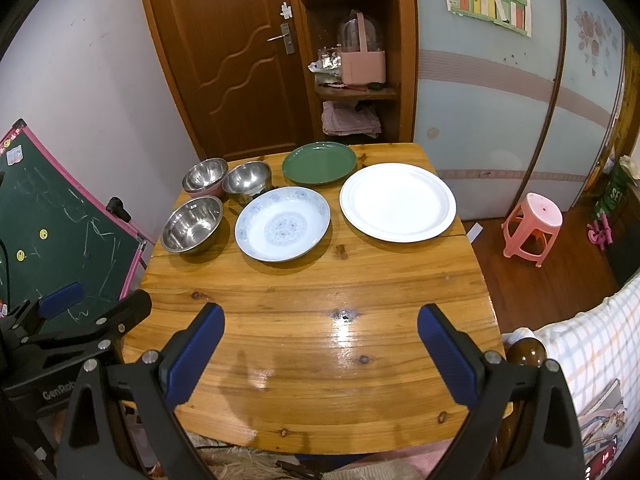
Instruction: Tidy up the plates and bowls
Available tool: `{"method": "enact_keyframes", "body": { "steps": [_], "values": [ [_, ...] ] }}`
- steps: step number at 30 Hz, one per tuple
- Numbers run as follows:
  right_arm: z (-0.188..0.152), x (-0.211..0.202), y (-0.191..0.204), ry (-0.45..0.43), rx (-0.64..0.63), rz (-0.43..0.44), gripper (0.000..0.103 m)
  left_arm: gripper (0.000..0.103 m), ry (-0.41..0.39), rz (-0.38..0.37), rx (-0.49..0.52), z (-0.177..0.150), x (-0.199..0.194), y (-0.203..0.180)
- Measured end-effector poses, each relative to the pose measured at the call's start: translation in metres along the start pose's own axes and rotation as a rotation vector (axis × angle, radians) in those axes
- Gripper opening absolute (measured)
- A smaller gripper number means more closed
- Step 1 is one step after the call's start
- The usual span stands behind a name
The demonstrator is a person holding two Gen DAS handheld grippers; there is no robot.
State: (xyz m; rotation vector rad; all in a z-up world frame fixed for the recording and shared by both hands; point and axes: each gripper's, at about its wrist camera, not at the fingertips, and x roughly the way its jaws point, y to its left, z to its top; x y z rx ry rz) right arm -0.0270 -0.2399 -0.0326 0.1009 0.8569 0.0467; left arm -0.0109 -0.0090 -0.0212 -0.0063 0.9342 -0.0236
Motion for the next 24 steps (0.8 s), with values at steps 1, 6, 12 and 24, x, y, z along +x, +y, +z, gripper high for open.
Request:
{"method": "enact_keyframes", "body": {
  "steps": [1,6,12,24],
  "values": [
    [0.001,0.001,-0.002,0.002,0.003,0.001,0.098,0.101,0.0,0.001,-0.001,0.001,0.0,0.0],
    [0.0,0.002,-0.006,0.006,0.019,-0.001,0.098,0.101,-0.003,0.002,-0.003,0.001,0.0,0.0],
    [0.003,0.002,-0.01,0.008,0.028,0.001,0.098,0.101,-0.003,-0.004,-0.008,0.003,0.0,0.0],
    [0.021,-0.011,-0.024,-0.057,0.003,-0.021,0.098,0.1,-0.01,-0.097,-0.046,0.034,-0.003,0.01]
  ]
}}
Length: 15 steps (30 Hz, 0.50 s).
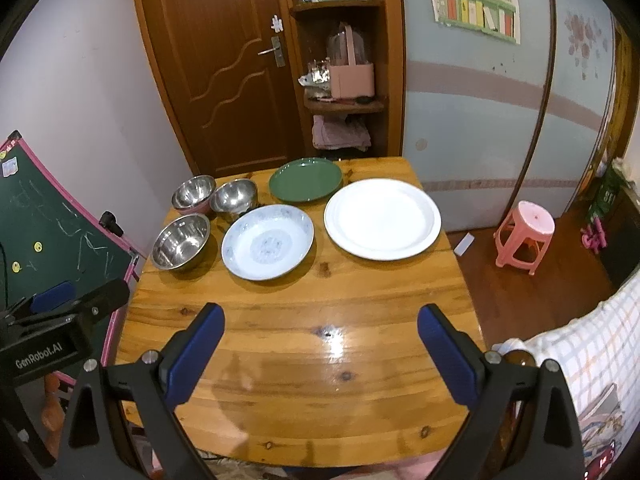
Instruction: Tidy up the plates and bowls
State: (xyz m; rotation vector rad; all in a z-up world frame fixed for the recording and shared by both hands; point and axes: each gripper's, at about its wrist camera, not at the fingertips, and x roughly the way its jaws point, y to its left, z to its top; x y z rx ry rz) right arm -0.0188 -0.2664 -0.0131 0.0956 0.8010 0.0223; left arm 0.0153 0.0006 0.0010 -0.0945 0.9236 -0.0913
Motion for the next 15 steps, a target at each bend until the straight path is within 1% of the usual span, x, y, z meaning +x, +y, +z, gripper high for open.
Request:
{"method": "enact_keyframes", "body": {
  "steps": [4,8,13,15],
  "values": [
    [0.006,-0.003,-0.002,-0.014,-0.012,0.011,0.098,0.1,-0.003,-0.003,0.024,0.005,0.001,-0.009],
    [0.014,-0.004,-0.007,-0.025,-0.008,0.01,0.098,0.1,0.002,-0.025,0.024,0.012,0.004,-0.012],
    [0.019,-0.001,-0.016,-0.029,0.002,0.006,0.098,0.1,-0.06,-0.029,0.047,0.022,0.002,-0.018],
    [0.023,0.001,-0.021,-0.03,0.003,-0.004,0.098,0.1,-0.071,-0.029,0.061,0.029,0.003,-0.022]
  ]
}}
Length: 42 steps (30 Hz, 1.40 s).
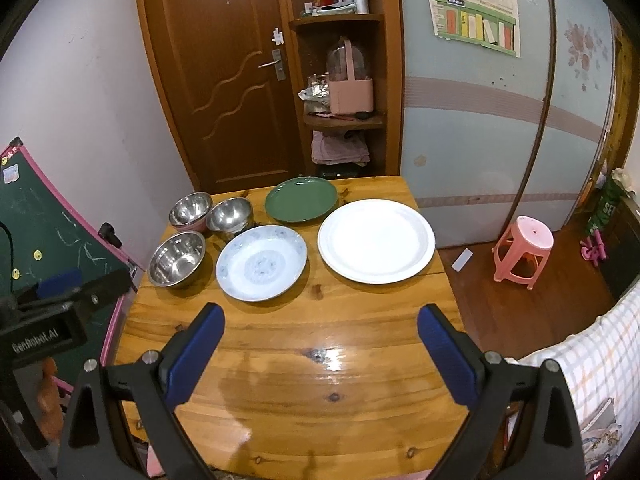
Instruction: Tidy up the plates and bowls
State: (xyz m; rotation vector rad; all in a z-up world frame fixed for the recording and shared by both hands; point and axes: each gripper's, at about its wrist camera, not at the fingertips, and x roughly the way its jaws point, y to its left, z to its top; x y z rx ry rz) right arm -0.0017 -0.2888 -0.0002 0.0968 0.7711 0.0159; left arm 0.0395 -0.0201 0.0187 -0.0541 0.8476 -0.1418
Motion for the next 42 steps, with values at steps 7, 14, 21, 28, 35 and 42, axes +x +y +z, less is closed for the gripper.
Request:
{"method": "enact_keyframes", "body": {
  "steps": [7,14,21,28,35,42],
  "values": [
    [0.011,0.006,-0.018,-0.002,0.012,-0.027,0.098,0.1,-0.001,0.006,0.045,0.03,0.013,-0.016],
    [0.024,0.016,-0.04,-0.013,0.0,-0.068,0.098,0.1,0.076,-0.055,0.108,0.061,0.044,-0.047],
    [0.047,0.038,-0.088,-0.026,0.042,-0.069,0.098,0.1,0.134,-0.112,0.157,0.097,0.101,-0.081],
    [0.06,0.109,-0.145,0.13,0.167,-0.006,0.09,0.1,0.265,-0.193,0.173,0.119,0.199,-0.109],
    [0.063,0.205,-0.183,0.31,0.263,0.062,0.072,0.093,0.385,-0.207,0.103,0.115,0.302,-0.119],
    [0.06,0.273,-0.205,0.422,0.314,0.086,0.053,0.077,0.462,-0.228,0.023,0.101,0.364,-0.121]
  ]
}}
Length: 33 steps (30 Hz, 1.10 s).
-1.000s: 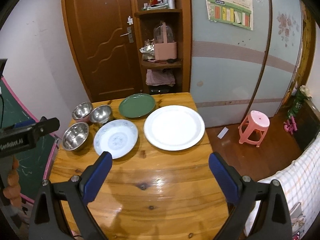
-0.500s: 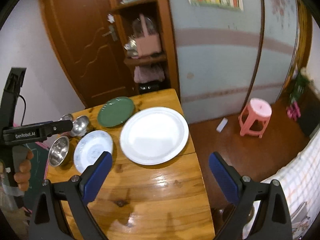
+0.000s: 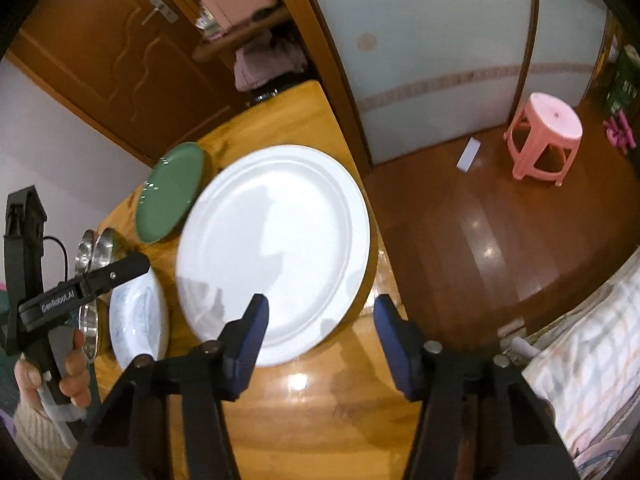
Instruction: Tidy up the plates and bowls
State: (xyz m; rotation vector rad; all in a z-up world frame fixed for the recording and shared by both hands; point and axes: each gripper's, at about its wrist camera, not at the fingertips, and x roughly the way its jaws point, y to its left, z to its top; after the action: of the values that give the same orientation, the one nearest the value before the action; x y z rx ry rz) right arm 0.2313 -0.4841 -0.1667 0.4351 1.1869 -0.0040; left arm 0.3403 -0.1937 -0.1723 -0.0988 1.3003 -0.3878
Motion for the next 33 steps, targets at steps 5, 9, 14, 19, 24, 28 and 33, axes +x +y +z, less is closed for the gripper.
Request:
{"method": "enact_keyframes", "body": {
  "steps": [5,9,14,19,24,28,33],
  "values": [
    [0.014,0.023,-0.011,0.031,0.041,0.01,0.051,0.069,0.03,-0.005,-0.025,0.006,0.027,0.007],
    [0.019,0.032,-0.017,0.041,0.048,-0.002,0.047,0.066,0.043,-0.025,-0.05,0.006,0.04,0.008],
    [0.031,0.045,-0.022,0.053,0.049,-0.007,0.043,0.065,0.045,-0.025,-0.049,0.01,0.05,0.005],
    [0.038,0.055,-0.022,0.066,0.049,0.0,0.034,0.058,0.055,-0.026,-0.043,0.013,0.062,0.004],
    [0.04,0.065,-0.019,0.083,0.044,-0.001,0.026,0.049,0.074,-0.029,-0.058,0.018,0.082,-0.002],
    [0.042,0.067,-0.017,0.079,0.034,-0.019,0.024,0.041,0.062,-0.013,-0.052,0.019,0.088,-0.006],
    [0.044,0.065,-0.019,0.07,0.035,-0.042,0.019,0.023,0.064,0.012,-0.068,0.021,0.09,-0.008]
  ]
}}
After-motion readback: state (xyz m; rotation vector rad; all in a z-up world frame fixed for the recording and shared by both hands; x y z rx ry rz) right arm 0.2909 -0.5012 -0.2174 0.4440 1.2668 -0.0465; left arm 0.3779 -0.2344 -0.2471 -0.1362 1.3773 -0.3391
